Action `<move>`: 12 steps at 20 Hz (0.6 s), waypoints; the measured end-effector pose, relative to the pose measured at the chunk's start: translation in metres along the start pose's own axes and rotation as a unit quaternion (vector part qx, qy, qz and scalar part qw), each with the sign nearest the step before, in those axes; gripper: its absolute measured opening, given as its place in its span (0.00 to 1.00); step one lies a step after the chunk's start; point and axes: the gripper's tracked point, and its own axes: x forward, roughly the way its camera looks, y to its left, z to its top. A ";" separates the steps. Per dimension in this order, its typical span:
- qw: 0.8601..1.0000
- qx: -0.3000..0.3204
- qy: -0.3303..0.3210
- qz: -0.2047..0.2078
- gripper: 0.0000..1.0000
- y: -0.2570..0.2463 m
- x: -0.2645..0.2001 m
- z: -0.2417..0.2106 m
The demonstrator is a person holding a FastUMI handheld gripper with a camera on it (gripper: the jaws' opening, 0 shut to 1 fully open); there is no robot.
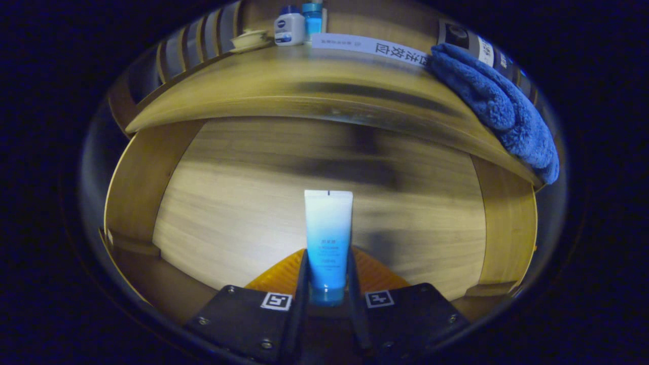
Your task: Pull open the drawer, take out the items inside it, and place them on the countertop above the cabinet.
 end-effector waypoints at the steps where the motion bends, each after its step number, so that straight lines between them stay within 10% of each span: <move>1: 1.000 0.003 -0.011 0.008 0.38 0.005 -0.007 0.003; 12: 0.993 0.009 -0.078 0.092 0.38 0.046 -0.057 0.028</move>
